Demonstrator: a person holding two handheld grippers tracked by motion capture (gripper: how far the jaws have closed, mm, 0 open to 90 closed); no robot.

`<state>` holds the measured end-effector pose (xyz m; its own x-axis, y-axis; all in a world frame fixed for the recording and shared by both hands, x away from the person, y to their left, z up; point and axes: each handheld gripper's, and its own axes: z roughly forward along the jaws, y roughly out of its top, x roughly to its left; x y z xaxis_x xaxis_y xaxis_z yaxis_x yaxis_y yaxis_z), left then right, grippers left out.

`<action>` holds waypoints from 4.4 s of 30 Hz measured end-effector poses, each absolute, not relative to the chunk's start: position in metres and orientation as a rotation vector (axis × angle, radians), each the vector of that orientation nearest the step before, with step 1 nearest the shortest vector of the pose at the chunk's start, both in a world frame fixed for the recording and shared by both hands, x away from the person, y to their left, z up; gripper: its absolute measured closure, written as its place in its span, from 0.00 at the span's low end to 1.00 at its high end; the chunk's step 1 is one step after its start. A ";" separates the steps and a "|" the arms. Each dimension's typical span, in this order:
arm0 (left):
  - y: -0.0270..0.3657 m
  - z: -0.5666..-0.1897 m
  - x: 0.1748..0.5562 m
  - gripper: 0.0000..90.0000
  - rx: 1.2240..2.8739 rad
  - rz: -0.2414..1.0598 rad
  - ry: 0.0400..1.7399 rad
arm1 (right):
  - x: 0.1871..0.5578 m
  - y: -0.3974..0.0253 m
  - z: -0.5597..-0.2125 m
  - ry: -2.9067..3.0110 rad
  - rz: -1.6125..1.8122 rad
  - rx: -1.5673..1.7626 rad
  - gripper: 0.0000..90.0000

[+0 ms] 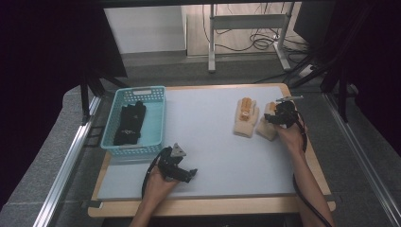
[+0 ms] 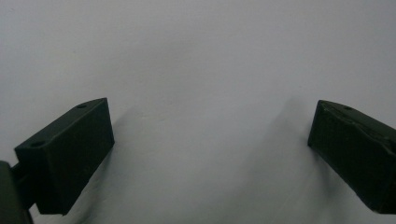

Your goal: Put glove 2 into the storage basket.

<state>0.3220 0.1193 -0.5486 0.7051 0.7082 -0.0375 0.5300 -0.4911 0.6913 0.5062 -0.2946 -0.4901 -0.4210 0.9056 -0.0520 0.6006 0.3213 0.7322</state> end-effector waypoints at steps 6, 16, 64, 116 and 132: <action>0.119 -0.549 0.322 0.01 2.212 0.330 0.937 | 0.515 -0.290 -0.503 2.147 0.839 1.300 0.38; 0.119 -0.549 0.322 0.01 2.210 0.331 0.939 | 0.512 -0.289 -0.516 2.189 0.864 1.292 0.58; 0.119 -0.549 0.322 0.01 2.207 0.334 0.938 | 0.386 -0.151 -0.472 2.402 1.195 0.875 0.59; 0.119 -0.549 0.322 0.01 2.208 0.331 0.939 | 0.500 -0.226 -0.502 2.231 1.041 1.198 0.47; 0.119 -0.549 0.322 0.01 2.208 0.332 0.939 | 0.522 -0.208 -0.526 2.250 0.961 1.150 0.56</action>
<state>0.3219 0.1192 -0.5488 0.7041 0.7092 -0.0366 0.5287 -0.4891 0.6937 0.5224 -0.2075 -0.5255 -0.5605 0.8256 -0.0649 0.5237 0.4141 0.7445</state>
